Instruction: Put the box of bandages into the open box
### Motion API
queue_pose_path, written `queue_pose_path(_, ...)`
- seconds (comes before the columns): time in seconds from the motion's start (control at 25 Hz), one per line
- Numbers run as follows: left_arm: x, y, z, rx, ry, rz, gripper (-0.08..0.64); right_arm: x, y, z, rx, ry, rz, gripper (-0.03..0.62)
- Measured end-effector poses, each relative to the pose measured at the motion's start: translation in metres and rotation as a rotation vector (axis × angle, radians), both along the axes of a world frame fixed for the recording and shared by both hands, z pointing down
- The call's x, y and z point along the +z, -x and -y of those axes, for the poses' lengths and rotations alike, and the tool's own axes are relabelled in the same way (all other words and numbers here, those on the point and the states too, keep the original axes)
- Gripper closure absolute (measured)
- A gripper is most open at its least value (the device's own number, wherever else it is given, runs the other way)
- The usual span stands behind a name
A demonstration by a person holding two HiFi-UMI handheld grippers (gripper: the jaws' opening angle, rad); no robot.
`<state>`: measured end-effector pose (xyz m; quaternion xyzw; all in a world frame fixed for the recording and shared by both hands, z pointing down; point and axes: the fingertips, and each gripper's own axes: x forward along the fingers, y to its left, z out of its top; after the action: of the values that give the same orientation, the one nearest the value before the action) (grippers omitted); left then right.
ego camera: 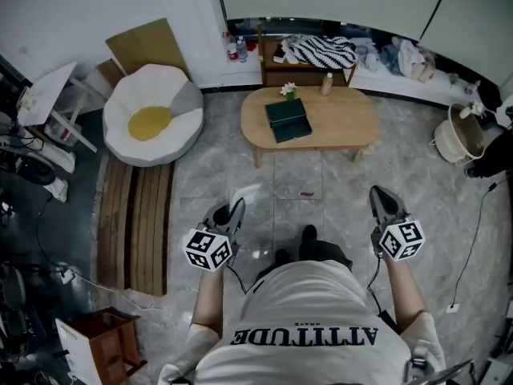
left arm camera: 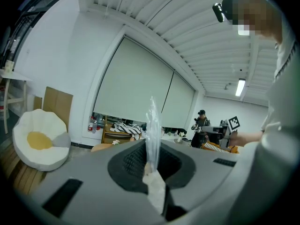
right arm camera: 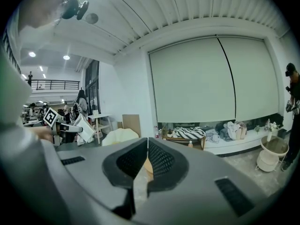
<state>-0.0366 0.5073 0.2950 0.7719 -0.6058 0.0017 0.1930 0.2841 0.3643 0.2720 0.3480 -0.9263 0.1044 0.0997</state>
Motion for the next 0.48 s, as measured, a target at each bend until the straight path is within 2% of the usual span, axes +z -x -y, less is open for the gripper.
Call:
queue_pose_path(0.24, 0.003, 0.002, 0.013, -0.007, 0.008, 0.000, 0.526, 0.009, 0.007, 0.013, -0.018, 0.021, -0.001, 0.571)
queue_pose_path(0.48, 0.011, 0.011, 0.039, -0.034, 0.026, 0.010, 0.526, 0.018, 0.021, 0.047, -0.049, 0.033, 0.008, 0.571)
